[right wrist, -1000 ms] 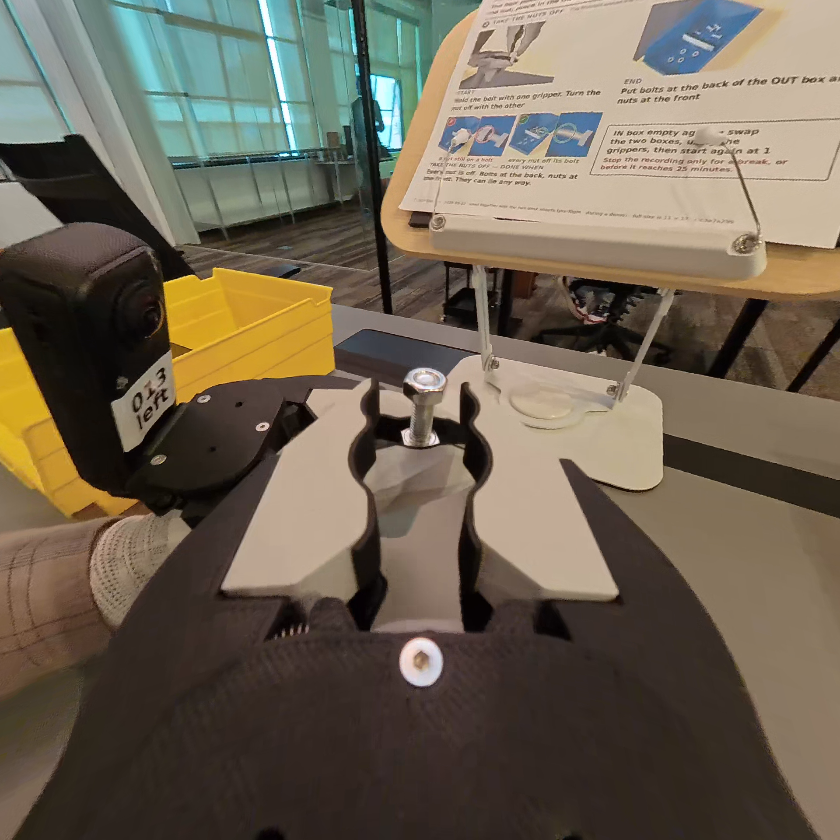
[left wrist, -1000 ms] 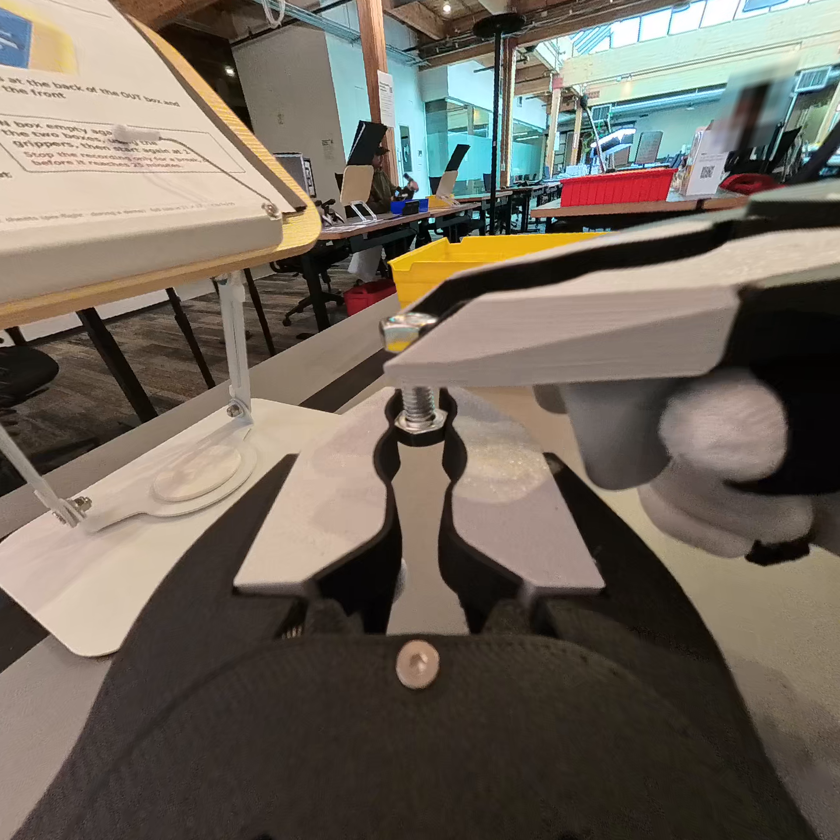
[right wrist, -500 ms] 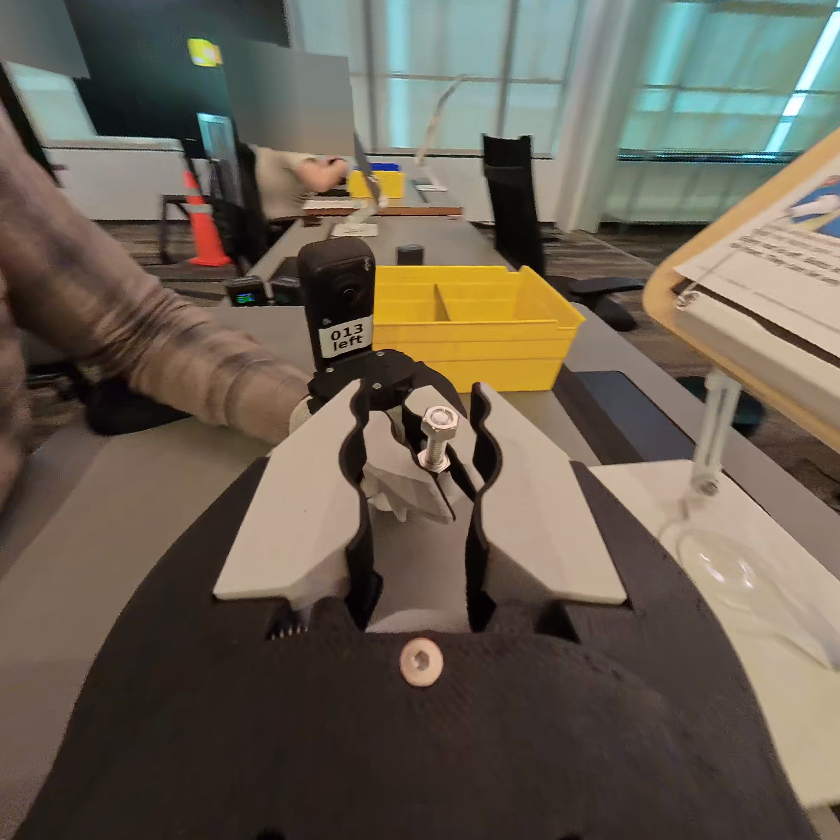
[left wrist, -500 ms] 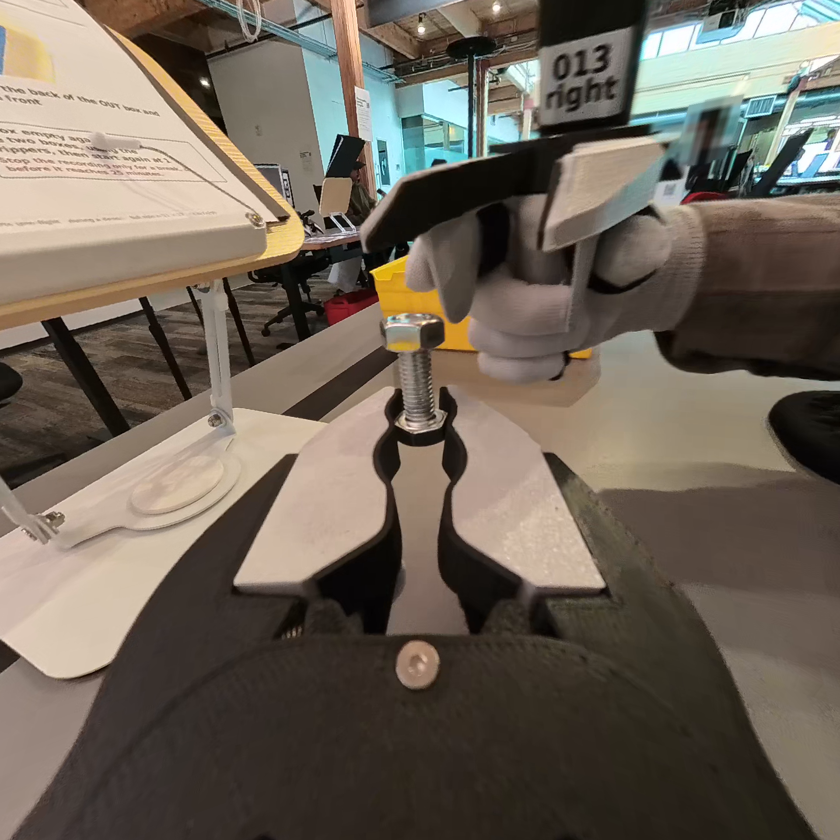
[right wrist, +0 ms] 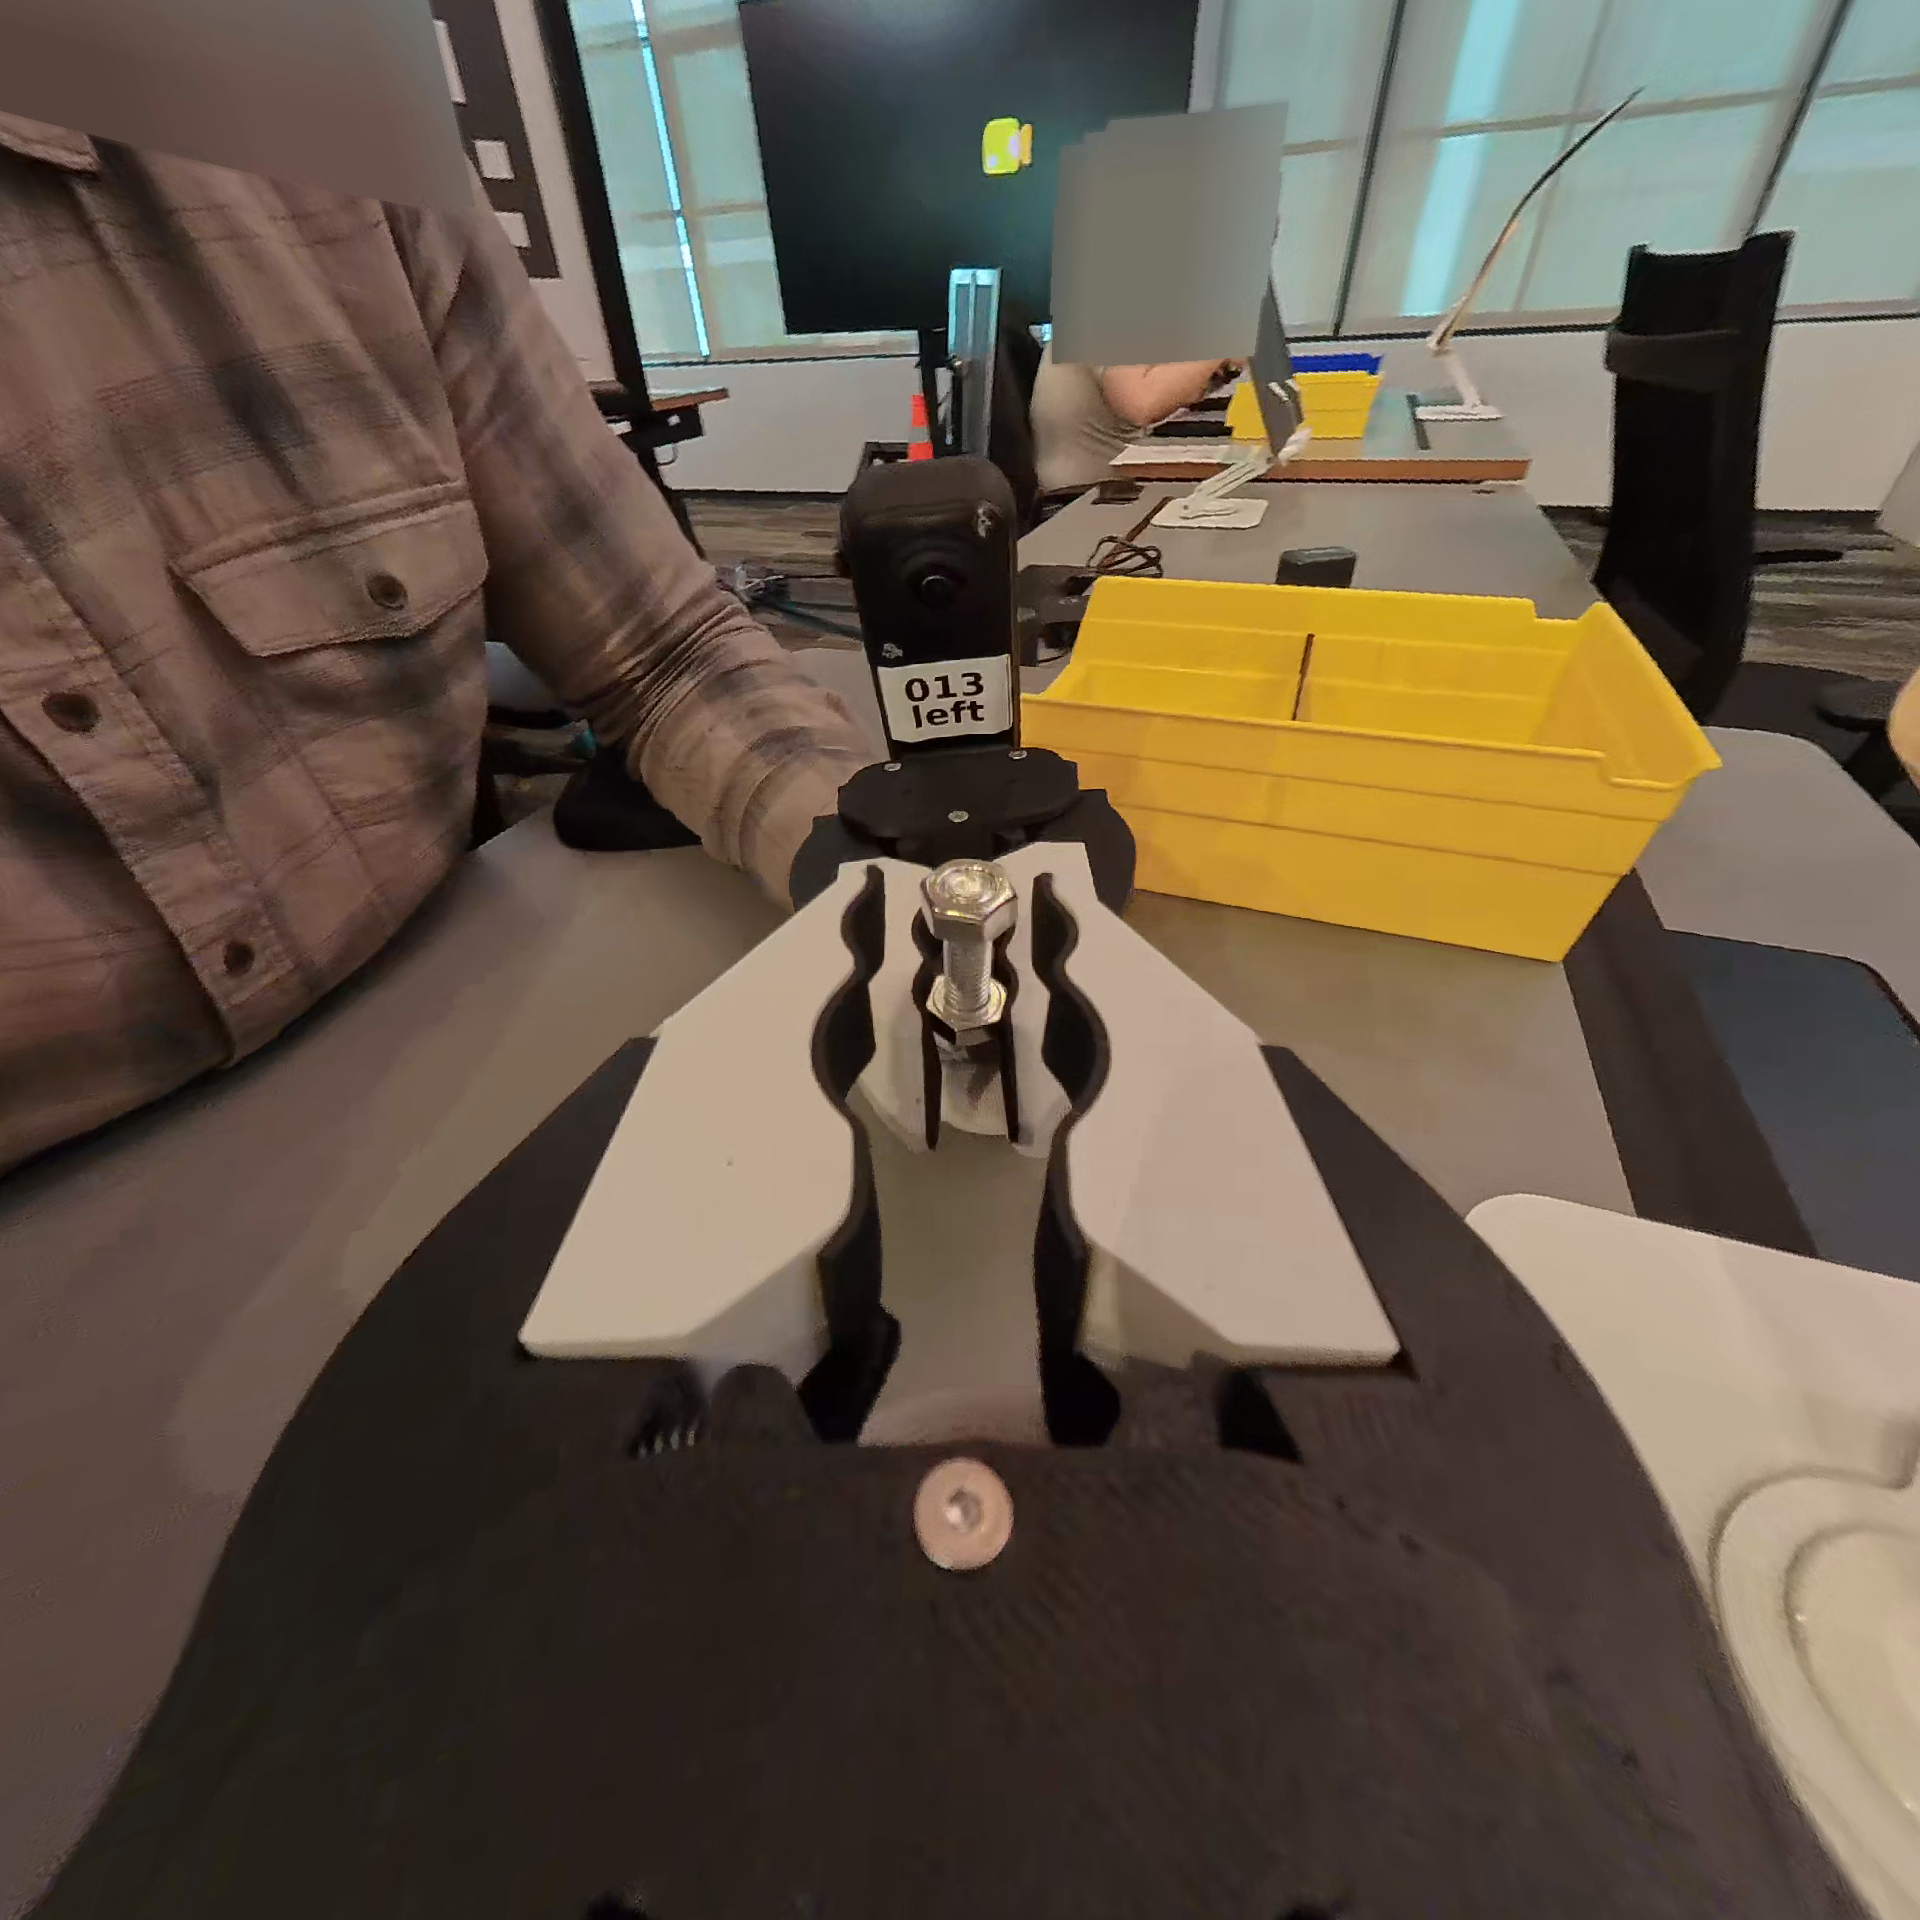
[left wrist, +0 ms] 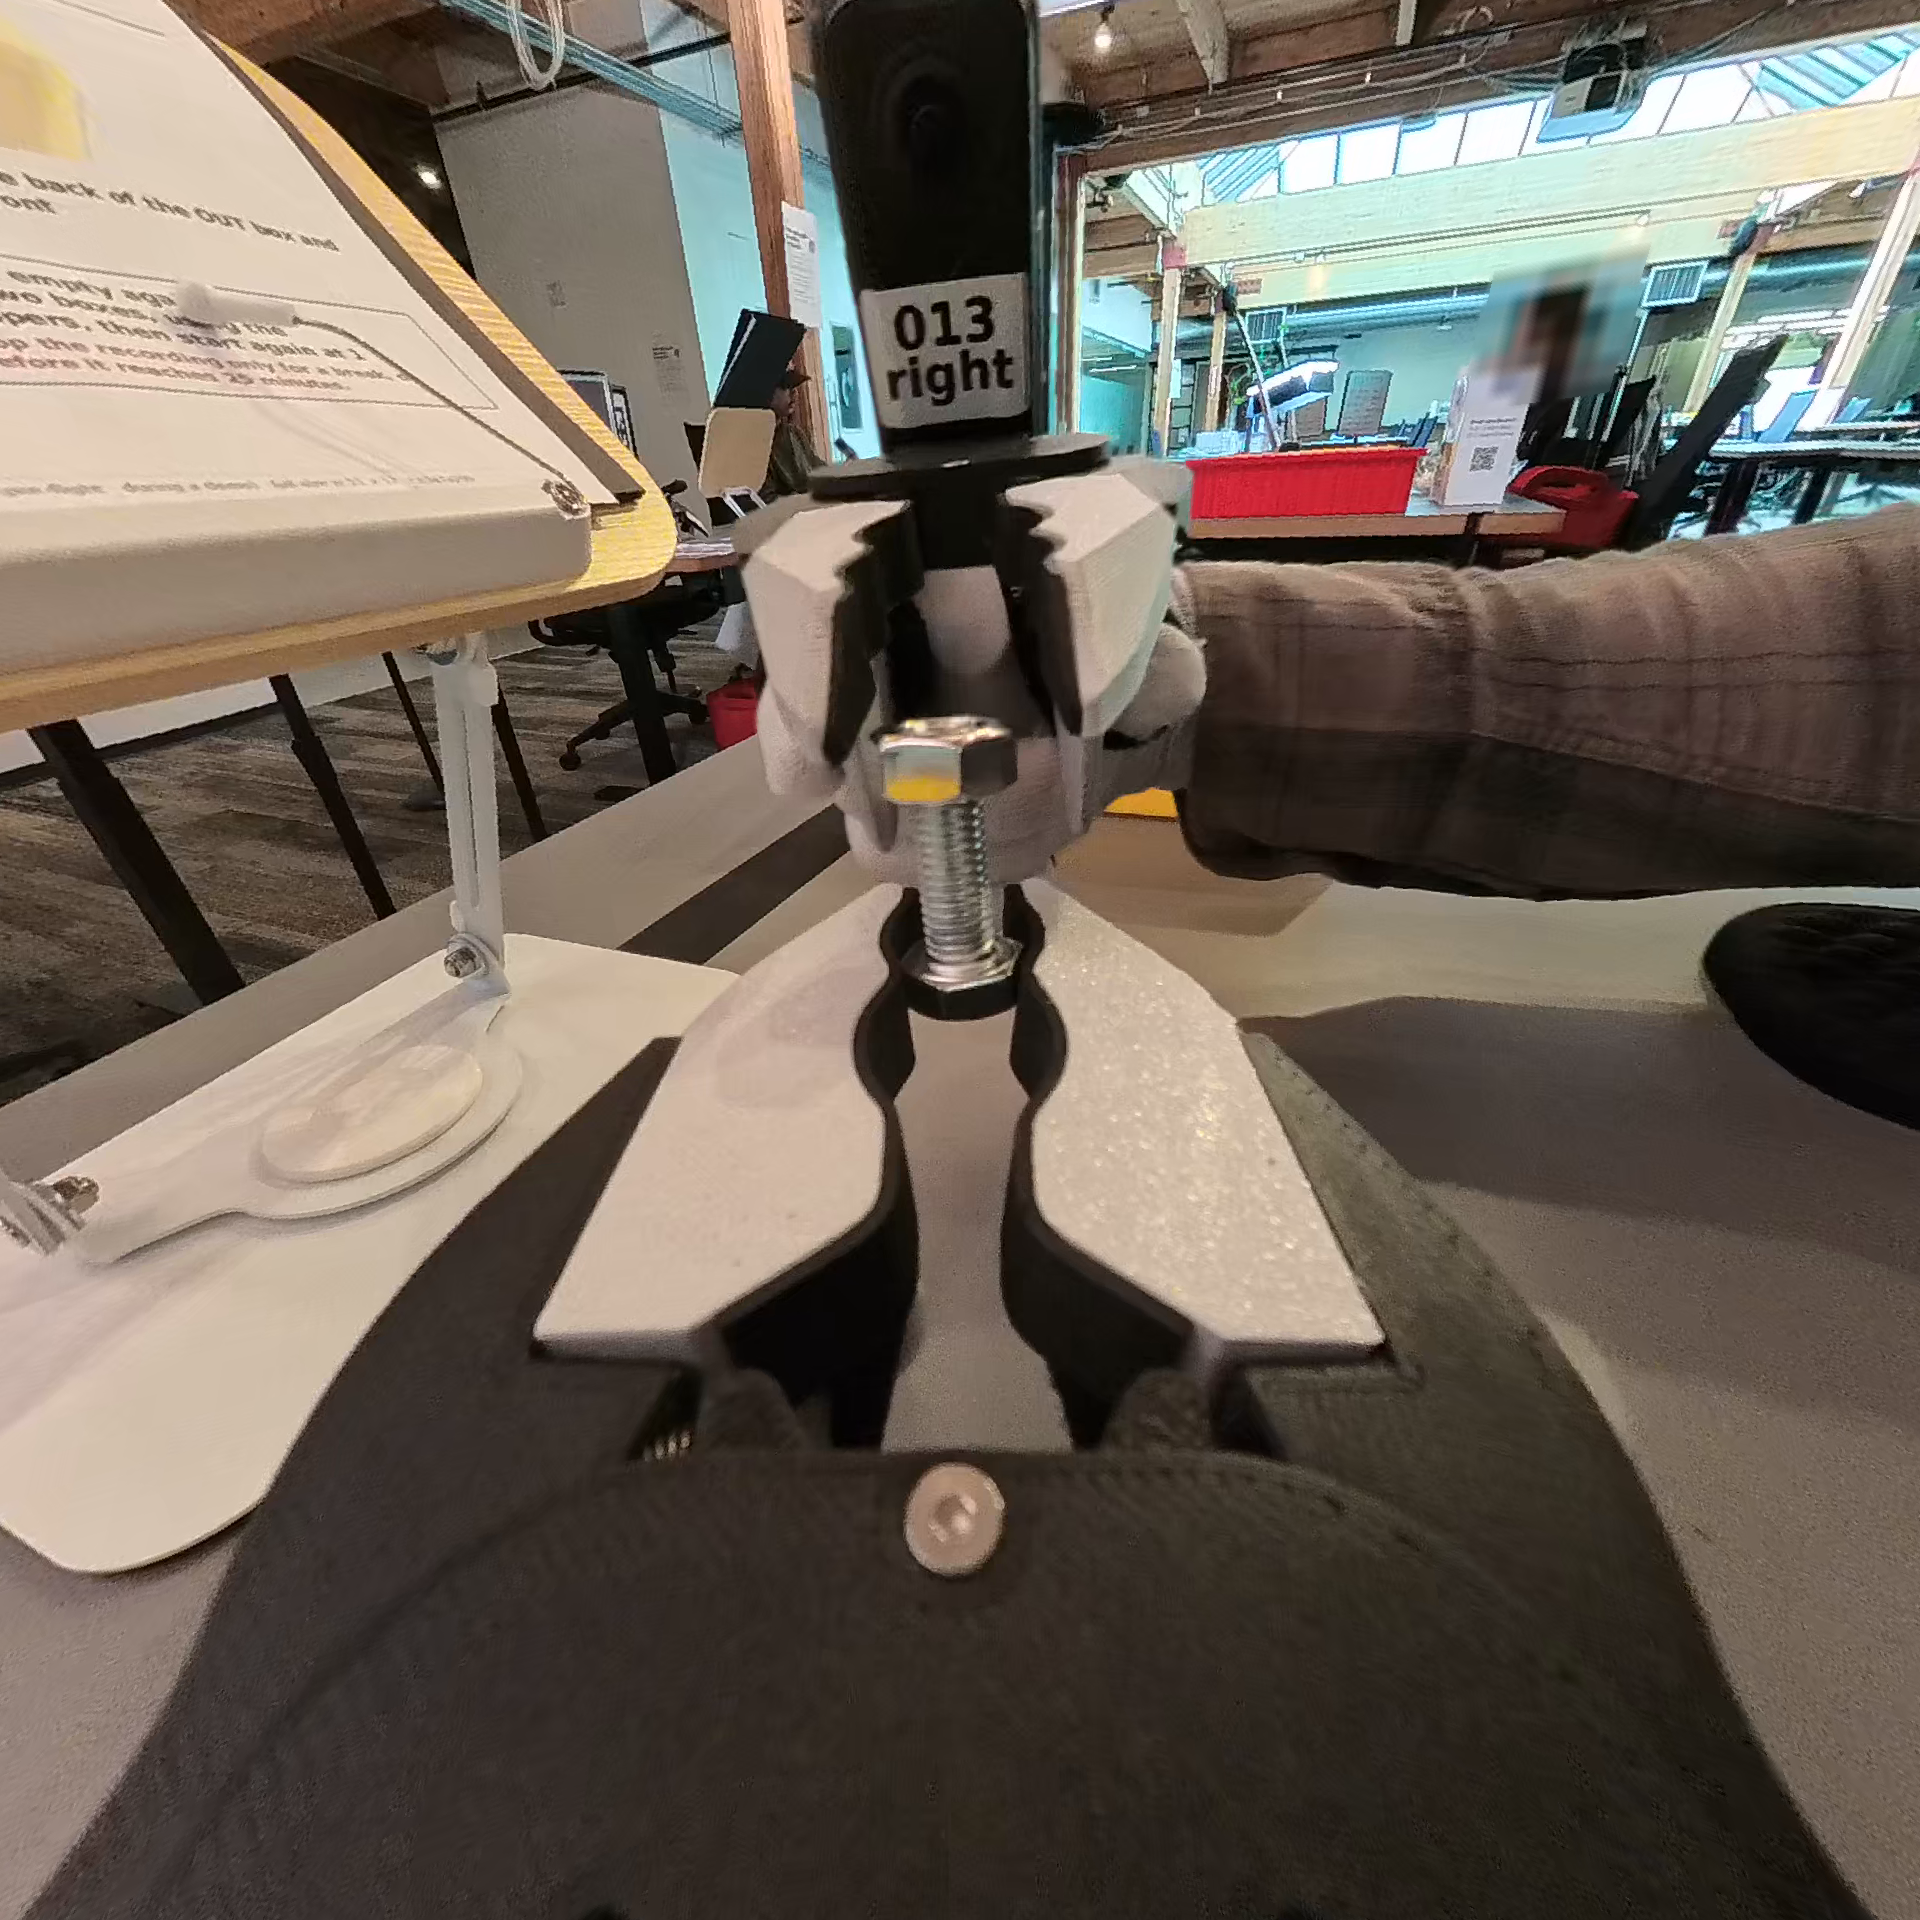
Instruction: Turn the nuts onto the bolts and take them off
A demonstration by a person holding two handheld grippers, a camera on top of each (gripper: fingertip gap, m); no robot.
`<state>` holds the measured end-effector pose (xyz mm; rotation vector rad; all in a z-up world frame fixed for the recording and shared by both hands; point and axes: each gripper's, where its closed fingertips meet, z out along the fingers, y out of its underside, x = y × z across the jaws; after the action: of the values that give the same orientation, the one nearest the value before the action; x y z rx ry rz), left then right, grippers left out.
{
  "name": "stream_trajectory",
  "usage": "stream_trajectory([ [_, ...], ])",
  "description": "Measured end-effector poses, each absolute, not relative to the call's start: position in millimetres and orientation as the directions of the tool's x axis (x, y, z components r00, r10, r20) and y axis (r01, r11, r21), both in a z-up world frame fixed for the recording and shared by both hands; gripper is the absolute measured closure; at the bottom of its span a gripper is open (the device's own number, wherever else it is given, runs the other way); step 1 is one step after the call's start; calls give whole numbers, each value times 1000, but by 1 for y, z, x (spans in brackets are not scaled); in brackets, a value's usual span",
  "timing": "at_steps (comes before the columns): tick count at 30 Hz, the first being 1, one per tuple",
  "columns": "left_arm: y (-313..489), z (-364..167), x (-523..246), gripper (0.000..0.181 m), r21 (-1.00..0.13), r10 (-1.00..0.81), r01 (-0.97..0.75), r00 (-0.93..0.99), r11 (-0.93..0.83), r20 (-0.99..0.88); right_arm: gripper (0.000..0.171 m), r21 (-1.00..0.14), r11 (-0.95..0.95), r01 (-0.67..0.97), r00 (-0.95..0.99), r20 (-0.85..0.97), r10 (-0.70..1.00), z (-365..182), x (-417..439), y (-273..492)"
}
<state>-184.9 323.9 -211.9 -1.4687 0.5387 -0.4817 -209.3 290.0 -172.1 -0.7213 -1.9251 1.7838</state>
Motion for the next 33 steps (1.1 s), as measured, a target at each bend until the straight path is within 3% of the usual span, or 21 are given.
stream_trajectory([
  [9, 324, -212, -184, 167, -999, -611, -23, 790, 48, -48, 155, -992, 69, 102, -839, -48, 543, -177, -212, 288],
  [18, 325, -212, -186, 167, -999, -602, -19, 797, 44, -42, 156, -993, 34, 113, -743, -62, 667, -177, -217, 289],
  [26, 326, -213, -187, 167, -999, -592, -21, 805, 38, -39, 156, -986, 30, 165, -489, -55, 871, -178, -222, 291],
  [33, 326, -213, -186, 167, -999, -588, -33, 807, 43, -52, 156, -984, 52, 168, -127, 31, 991, -178, -221, 296],
])
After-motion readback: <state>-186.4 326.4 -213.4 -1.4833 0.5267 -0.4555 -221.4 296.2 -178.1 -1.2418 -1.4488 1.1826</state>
